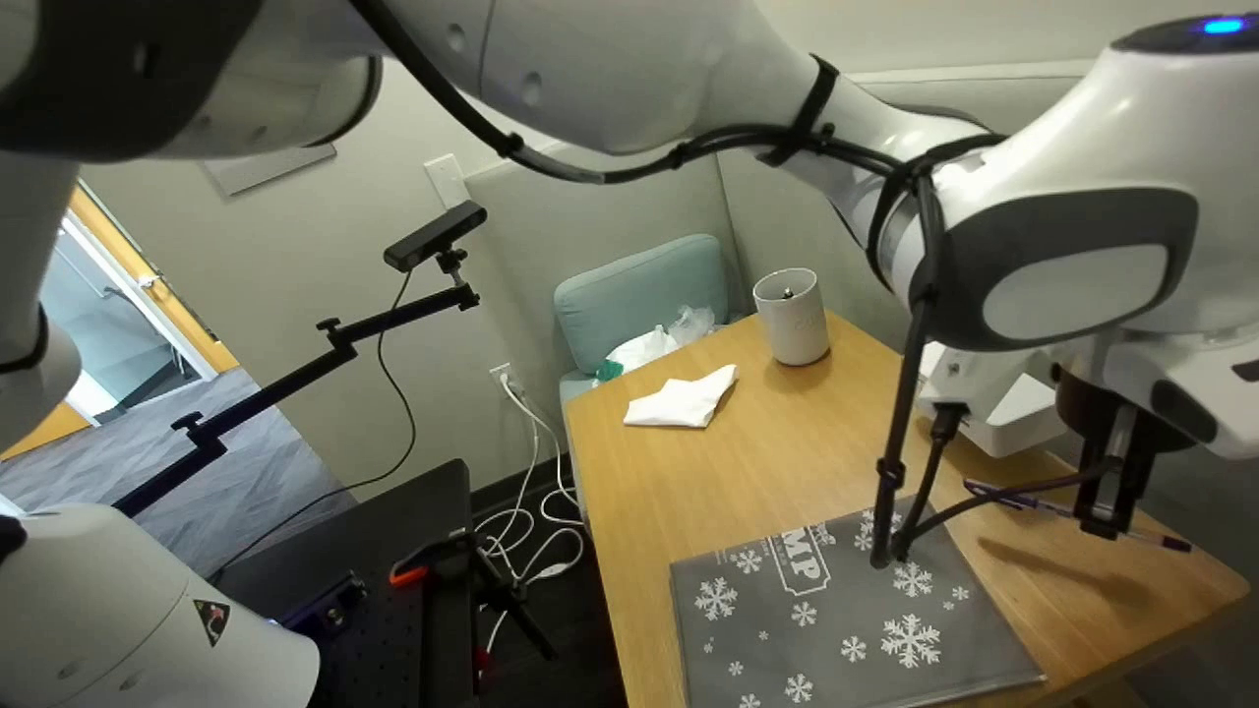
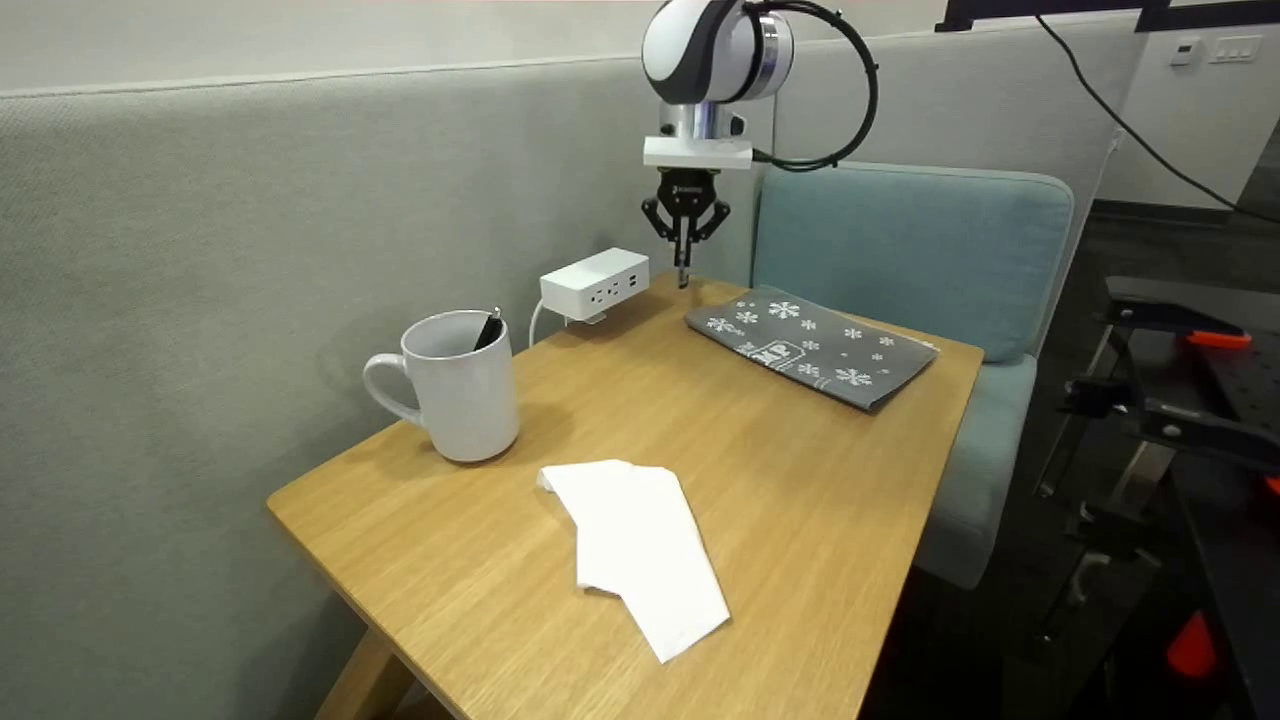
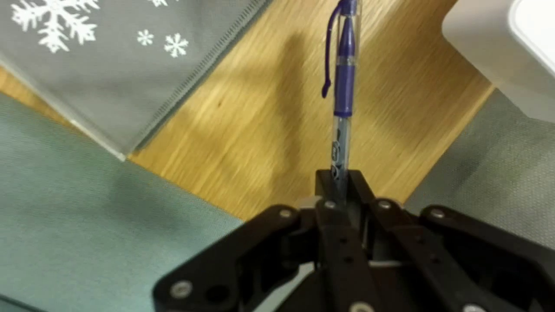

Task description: Put the pen into the white cup

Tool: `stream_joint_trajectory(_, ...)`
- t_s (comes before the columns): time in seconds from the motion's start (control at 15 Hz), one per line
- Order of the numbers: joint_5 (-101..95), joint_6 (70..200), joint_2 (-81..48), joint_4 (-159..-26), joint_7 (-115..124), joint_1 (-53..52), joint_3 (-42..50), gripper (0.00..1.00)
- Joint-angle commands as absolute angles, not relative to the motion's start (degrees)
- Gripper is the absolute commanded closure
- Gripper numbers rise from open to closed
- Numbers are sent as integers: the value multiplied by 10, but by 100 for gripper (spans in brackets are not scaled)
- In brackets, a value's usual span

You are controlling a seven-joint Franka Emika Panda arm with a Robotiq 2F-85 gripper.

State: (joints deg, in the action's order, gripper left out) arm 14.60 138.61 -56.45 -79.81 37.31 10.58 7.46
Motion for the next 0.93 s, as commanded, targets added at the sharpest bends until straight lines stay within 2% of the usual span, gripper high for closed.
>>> stream_joint_trajectory(0.0,131,1337,-472,-872,364,84,97,97)
stream_joint_trajectory(0.33,69,1288,-396,-925,348,36,105,97)
stream_joint_trajectory(0.87,-42,1322,-329,-999,274,-60,77,97)
